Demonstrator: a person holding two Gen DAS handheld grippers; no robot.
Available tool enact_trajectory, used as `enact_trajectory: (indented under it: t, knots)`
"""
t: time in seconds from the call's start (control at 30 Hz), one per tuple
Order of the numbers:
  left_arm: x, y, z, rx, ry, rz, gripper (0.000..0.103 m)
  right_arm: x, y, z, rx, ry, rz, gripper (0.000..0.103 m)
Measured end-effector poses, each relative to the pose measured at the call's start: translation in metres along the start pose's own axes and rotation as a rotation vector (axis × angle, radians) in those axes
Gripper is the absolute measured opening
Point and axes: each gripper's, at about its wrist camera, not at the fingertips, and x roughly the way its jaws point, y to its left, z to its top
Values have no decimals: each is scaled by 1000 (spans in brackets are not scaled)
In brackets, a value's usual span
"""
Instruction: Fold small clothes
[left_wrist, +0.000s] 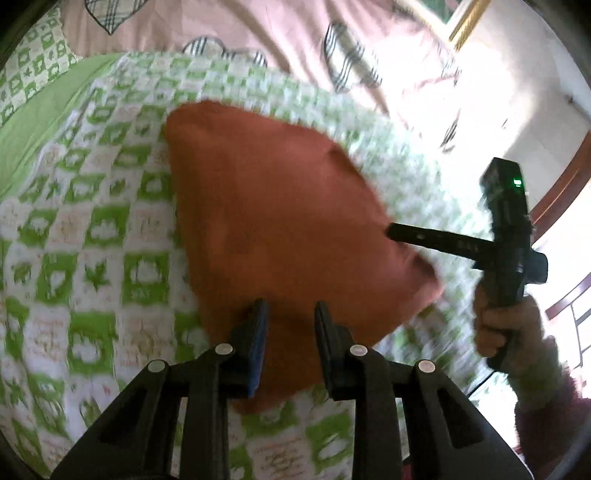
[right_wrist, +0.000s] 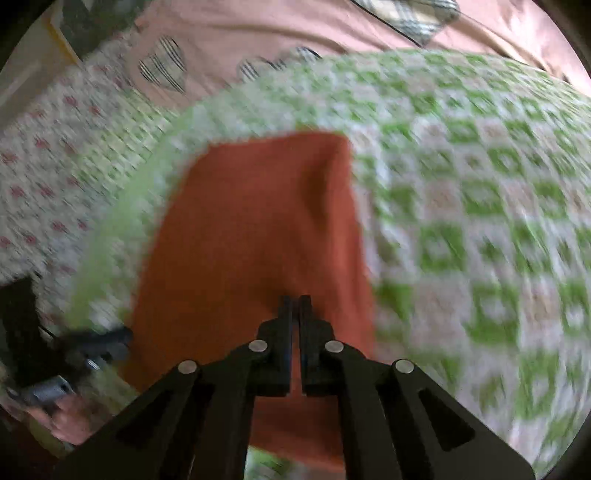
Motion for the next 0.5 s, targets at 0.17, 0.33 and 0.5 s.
enact_trajectory:
  t: [0.17, 0.33, 0.5]
  knots:
    - [15, -4, -16, 26, 31, 52, 25, 5, -30, -18, 121, -33, 57, 0]
    - [7, 0, -17, -29, 23, 29, 26, -12, -8, -26, 85, -53, 31, 4]
    - [0, 1, -27, -37, 15, 22, 28, -23, 2, -55, 13, -14, -38, 9]
